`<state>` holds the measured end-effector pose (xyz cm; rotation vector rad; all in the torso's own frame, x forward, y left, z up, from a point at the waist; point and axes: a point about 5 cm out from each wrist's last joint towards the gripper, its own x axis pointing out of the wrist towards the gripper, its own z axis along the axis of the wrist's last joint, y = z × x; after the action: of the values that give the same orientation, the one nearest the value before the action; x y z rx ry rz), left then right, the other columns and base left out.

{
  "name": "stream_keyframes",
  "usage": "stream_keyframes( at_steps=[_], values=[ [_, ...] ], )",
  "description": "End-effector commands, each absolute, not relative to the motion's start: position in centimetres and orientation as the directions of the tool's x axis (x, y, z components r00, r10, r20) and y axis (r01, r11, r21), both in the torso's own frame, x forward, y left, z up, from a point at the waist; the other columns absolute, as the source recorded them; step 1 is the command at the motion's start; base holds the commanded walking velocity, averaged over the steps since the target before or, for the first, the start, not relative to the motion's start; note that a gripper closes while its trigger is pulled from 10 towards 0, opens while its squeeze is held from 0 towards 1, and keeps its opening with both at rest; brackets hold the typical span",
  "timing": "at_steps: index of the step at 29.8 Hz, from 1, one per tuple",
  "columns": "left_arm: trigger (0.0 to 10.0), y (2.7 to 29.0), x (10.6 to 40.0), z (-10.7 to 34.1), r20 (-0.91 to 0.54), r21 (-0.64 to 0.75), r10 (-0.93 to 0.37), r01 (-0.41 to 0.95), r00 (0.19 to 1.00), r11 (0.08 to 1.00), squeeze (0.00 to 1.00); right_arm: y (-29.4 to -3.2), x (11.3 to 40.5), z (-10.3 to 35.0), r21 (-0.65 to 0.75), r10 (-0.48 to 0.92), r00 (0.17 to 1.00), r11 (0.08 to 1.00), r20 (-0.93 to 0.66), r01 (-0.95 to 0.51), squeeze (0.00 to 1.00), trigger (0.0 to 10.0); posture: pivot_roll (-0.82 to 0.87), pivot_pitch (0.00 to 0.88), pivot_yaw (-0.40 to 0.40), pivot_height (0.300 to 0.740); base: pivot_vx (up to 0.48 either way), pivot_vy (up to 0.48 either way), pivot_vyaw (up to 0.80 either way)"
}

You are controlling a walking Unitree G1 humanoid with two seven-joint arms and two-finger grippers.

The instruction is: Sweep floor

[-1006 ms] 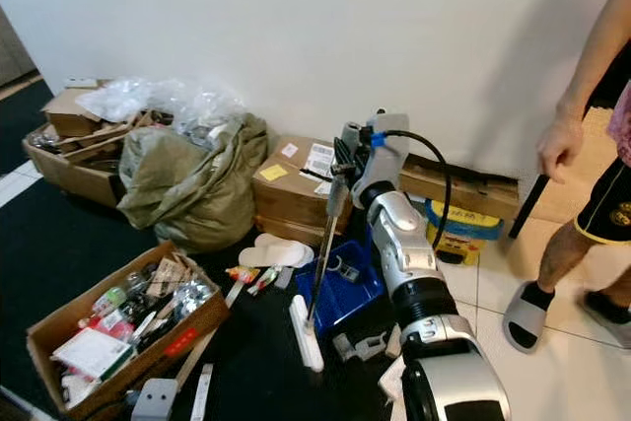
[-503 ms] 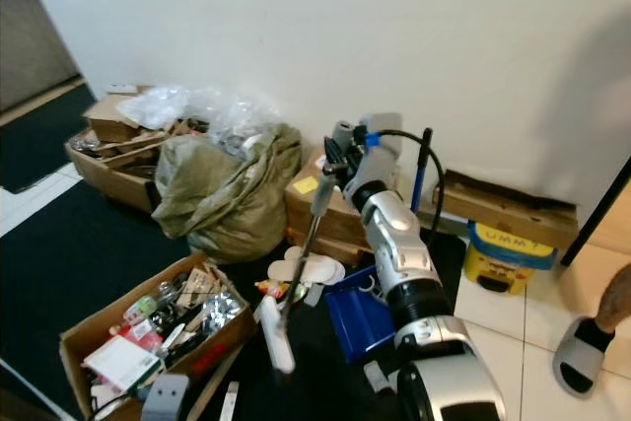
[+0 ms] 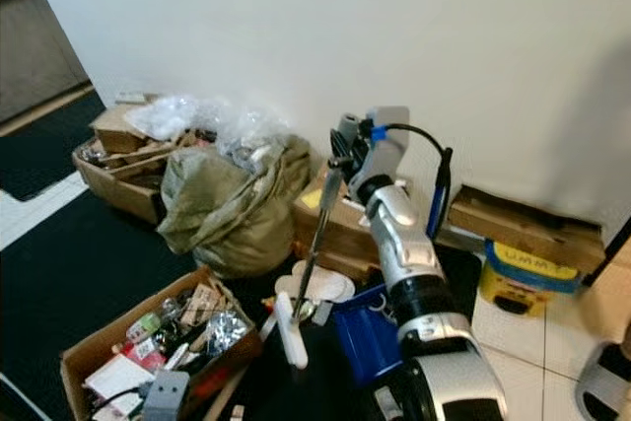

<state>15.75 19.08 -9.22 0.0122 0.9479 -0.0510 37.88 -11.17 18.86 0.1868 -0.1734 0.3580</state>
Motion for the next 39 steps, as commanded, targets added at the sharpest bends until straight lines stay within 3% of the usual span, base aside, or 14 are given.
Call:
stream_keyframes(
  at_steps=[1, 21, 28, 39],
  values=[
    [10.0, 19.6, 15.3, -9.4, -0.823, 0.000, -0.026, 0.046, 0.567, 0.999, 0.00, -10.4, 37.9, 20.0, 0.151, 0.344, 0.906, 0.910, 0.246, -0.387, 0.00, 10.0, -0.05, 0.000, 0.037, 0.740, 0.274, 0.000, 0.00],
    [10.0, 19.9, 15.2, -9.3, -0.826, 0.008, -0.019, 0.045, 0.563, 0.999, 0.00, -10.0, 37.7, 19.6, 0.171, 0.312, 0.920, 0.919, 0.238, -0.356, 0.00, 10.0, -0.04, 0.000, 0.044, 0.740, 0.358, 0.000, 0.00],
    [10.0, 20.1, 14.7, -9.5, -0.835, 0.019, -0.002, 0.032, 0.551, 0.999, 0.00, -9.9, 37.6, 18.9, 0.201, 0.283, 0.936, 0.924, 0.208, -0.325, 0.00, 10.0, -0.04, 0.014, 0.049, 0.740, 0.000, 0.000, 0.00],
    [10.0, 20.7, 13.0, -9.9, -0.851, 0.030, -0.014, 0.074, 0.525, 0.997, 0.00, -9.6, 37.7, 16.7, 0.365, 0.139, 0.985, 0.916, 0.101, -0.167, 0.00, 10.0, -0.01, 0.106, 0.069, 0.740, 0.000, 0.000, 0.00]
  ],
)
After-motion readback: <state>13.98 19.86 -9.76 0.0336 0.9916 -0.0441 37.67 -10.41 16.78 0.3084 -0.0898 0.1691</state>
